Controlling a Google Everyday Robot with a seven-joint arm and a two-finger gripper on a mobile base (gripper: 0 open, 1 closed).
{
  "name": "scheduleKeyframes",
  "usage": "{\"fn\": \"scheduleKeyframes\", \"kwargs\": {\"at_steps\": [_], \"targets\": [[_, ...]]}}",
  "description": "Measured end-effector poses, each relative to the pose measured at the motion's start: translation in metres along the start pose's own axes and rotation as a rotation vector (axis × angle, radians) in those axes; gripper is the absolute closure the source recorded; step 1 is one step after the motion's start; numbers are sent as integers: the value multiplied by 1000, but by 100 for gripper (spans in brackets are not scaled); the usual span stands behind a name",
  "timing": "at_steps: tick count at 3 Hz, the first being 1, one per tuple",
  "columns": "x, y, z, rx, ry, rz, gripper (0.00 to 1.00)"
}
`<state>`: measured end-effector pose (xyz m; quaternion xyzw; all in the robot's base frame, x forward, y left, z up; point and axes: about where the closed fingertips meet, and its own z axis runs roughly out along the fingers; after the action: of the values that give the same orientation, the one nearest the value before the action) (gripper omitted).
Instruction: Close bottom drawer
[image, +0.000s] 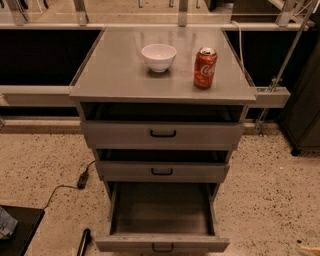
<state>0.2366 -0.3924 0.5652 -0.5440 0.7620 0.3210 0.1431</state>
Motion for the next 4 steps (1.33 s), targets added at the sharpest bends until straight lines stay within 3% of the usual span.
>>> {"fn": "scheduleKeyframes", "kwargs": {"at_steps": [1,2,3,4], "targets": [[1,-9,26,-84,-84,-65,0],[-17,-44,96,-246,-215,-208,0],[-35,-82,189,-437,-231,-265,0],[-38,-81,234,-530,-244,-263,0]]}}
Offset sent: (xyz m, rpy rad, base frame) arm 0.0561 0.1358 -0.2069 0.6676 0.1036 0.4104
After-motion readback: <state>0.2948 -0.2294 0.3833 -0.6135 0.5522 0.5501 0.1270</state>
